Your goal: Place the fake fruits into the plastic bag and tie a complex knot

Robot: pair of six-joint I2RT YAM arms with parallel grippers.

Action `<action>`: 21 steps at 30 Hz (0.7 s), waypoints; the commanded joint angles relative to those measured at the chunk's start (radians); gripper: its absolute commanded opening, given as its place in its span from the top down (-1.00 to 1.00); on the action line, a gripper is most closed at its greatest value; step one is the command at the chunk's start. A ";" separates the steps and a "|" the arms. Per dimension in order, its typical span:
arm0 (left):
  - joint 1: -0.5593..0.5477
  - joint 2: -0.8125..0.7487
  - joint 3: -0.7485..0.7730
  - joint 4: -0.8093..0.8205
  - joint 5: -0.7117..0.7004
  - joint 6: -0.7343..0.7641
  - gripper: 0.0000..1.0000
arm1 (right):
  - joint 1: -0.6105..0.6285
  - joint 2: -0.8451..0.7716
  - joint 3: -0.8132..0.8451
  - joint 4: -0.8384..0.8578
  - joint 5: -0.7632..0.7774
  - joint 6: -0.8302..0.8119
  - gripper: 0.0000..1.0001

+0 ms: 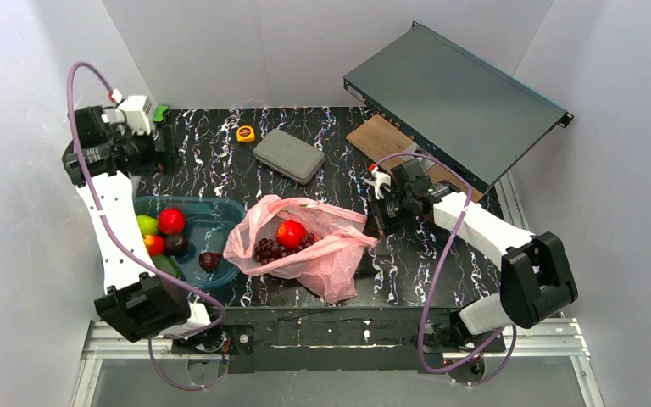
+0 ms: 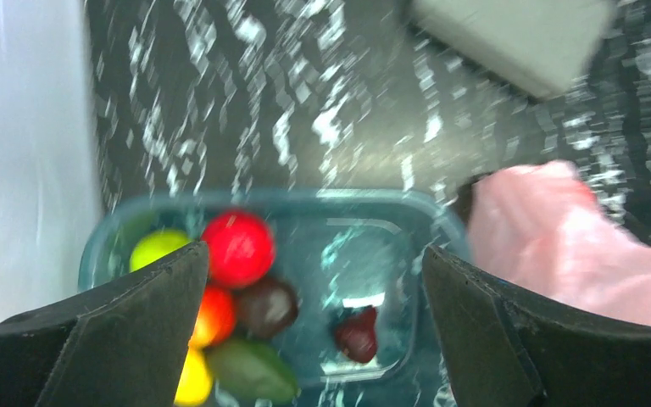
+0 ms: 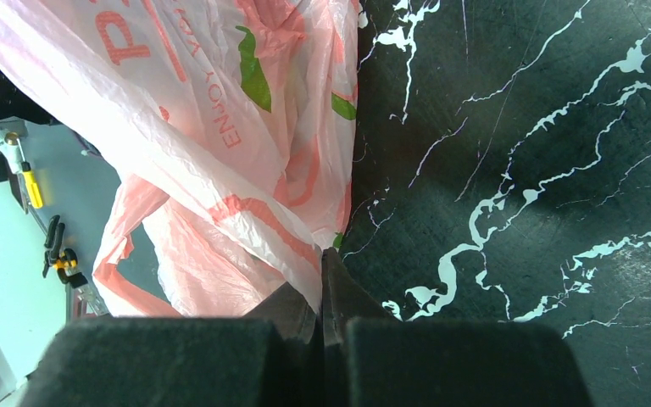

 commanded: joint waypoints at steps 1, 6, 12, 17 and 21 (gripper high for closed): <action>0.126 -0.007 -0.147 -0.045 -0.148 0.058 -0.94 | -0.005 -0.015 0.027 -0.010 0.000 -0.016 0.97; 0.224 -0.017 -0.338 -0.002 -0.248 0.093 -0.93 | -0.005 -0.009 0.035 -0.011 -0.002 -0.014 0.97; 0.294 -0.012 -0.506 0.027 -0.280 0.128 -0.86 | -0.005 -0.010 0.037 -0.011 0.002 -0.012 0.97; 0.305 -0.063 -0.623 0.033 -0.270 0.135 -0.81 | -0.005 -0.009 0.039 -0.013 0.004 -0.012 0.97; 0.306 -0.074 -0.689 0.044 -0.277 0.124 -0.78 | -0.005 -0.006 0.042 -0.015 0.002 -0.012 0.97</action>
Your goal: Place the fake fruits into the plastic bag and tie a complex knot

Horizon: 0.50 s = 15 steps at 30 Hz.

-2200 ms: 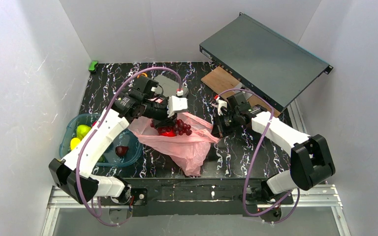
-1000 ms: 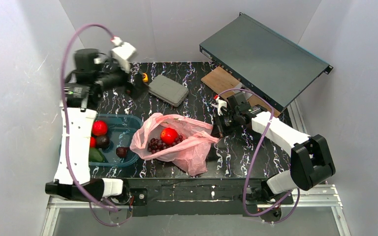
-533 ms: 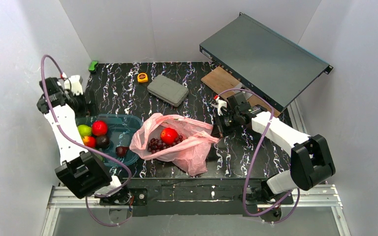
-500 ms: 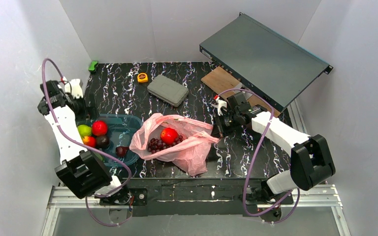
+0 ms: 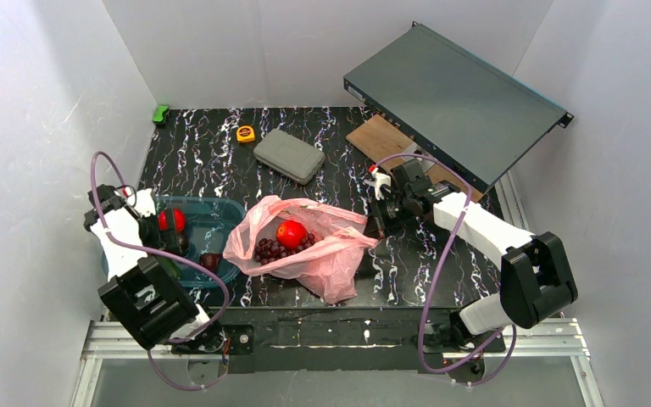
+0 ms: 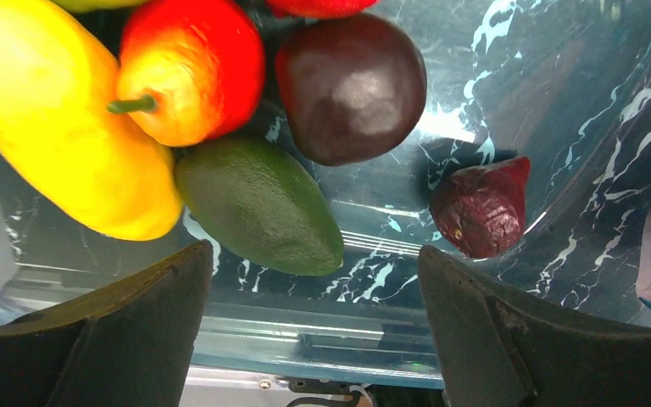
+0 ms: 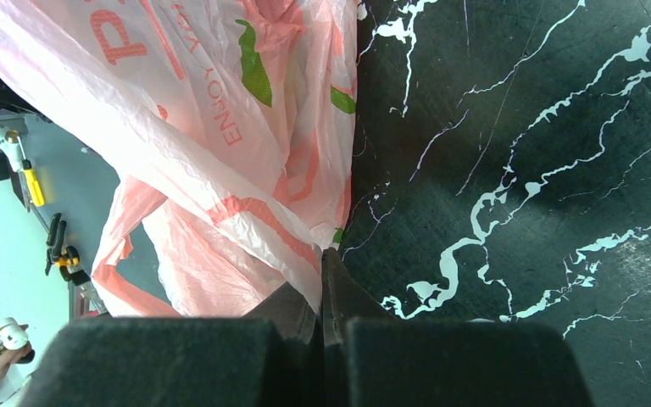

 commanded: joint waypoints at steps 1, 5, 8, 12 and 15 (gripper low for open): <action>0.005 -0.035 -0.045 0.004 -0.011 -0.004 -0.72 | -0.005 -0.006 0.043 0.000 0.001 -0.011 0.97; 0.005 0.001 -0.064 0.001 -0.010 -0.037 -0.68 | -0.005 -0.004 0.051 -0.006 0.003 -0.012 0.97; 0.005 0.045 -0.080 0.003 -0.042 -0.047 -0.70 | -0.005 -0.009 0.049 -0.006 0.005 -0.012 0.97; 0.005 0.057 -0.109 0.022 -0.047 -0.048 -0.77 | -0.006 -0.010 0.044 -0.004 0.006 -0.012 0.97; 0.004 0.071 -0.107 0.025 -0.032 -0.058 -0.86 | -0.006 -0.008 0.046 -0.003 0.005 -0.014 0.97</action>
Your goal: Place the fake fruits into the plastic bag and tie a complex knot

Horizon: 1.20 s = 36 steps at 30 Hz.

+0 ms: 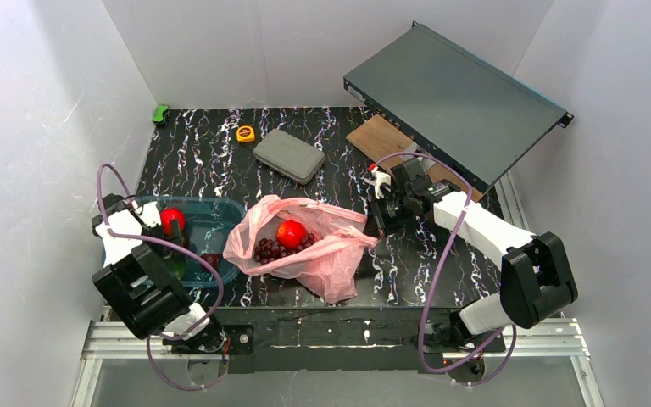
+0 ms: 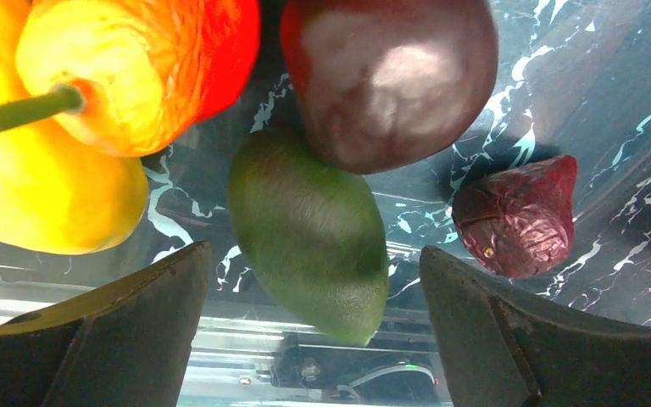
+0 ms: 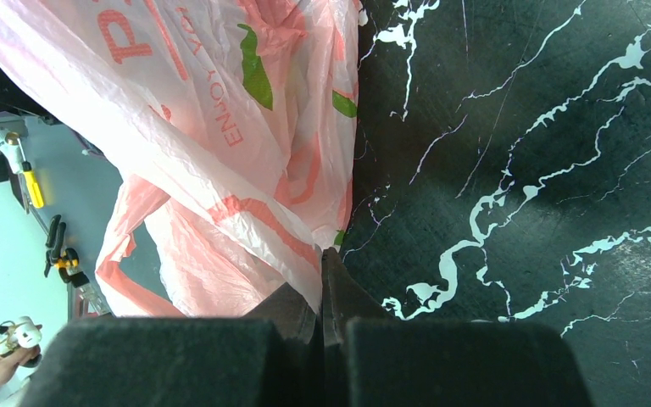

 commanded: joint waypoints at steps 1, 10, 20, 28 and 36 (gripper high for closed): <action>0.005 0.018 -0.006 -0.011 0.018 -0.022 -0.85 | -0.005 -0.007 0.036 -0.001 0.000 -0.013 0.97; 0.005 0.010 0.093 -0.072 0.132 -0.021 0.31 | -0.005 -0.002 0.039 0.000 -0.001 -0.012 0.97; -0.017 -0.109 0.353 -0.214 0.276 -0.014 0.65 | -0.005 0.002 0.040 0.003 -0.008 -0.009 0.97; -0.322 -0.202 0.615 -0.271 0.409 -0.009 0.66 | -0.005 0.006 0.046 -0.006 -0.014 -0.012 0.97; -0.875 -0.280 0.670 -0.247 0.538 0.060 0.65 | -0.005 -0.002 0.052 -0.020 -0.010 -0.026 0.97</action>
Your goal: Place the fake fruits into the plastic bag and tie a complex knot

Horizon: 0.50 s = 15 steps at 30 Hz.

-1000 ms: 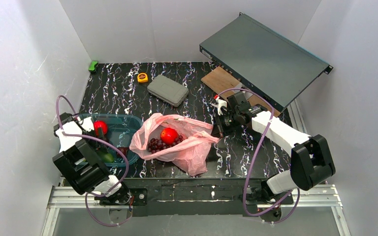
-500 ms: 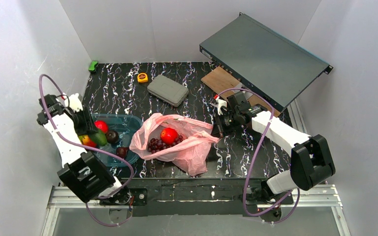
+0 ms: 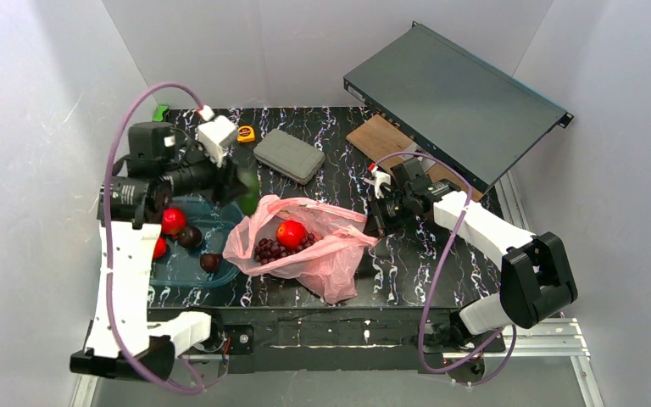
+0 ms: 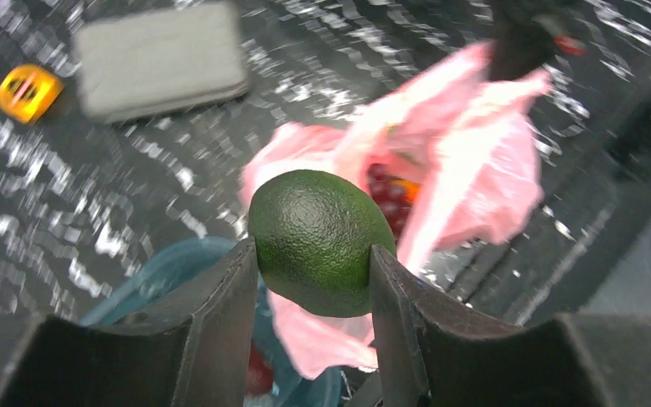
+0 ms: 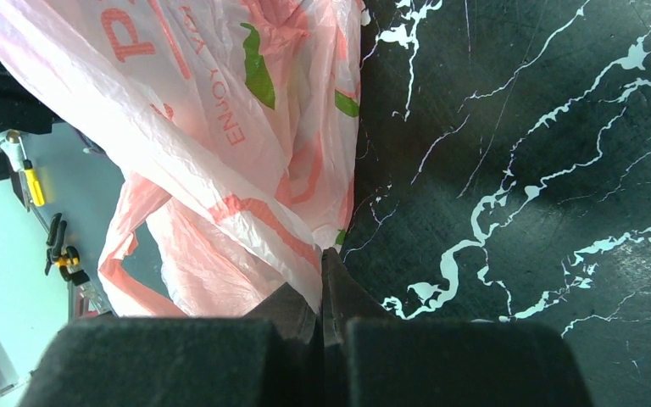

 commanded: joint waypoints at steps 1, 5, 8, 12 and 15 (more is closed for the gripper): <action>-0.261 -0.024 -0.003 -0.043 0.098 0.070 0.66 | -0.005 -0.002 0.049 -0.017 -0.005 -0.023 0.97; -0.578 -0.016 -0.102 -0.017 -0.090 0.159 0.68 | -0.005 -0.007 0.052 -0.021 -0.006 -0.029 0.97; -0.708 -0.021 -0.240 0.091 -0.263 0.241 0.70 | -0.006 -0.014 0.051 -0.032 -0.014 -0.038 0.97; -0.724 0.023 -0.360 0.289 -0.424 0.316 0.75 | -0.005 -0.022 0.049 -0.043 -0.034 -0.049 0.97; -0.724 0.054 -0.430 0.442 -0.500 0.361 0.77 | -0.005 -0.026 0.045 -0.050 -0.042 -0.058 0.97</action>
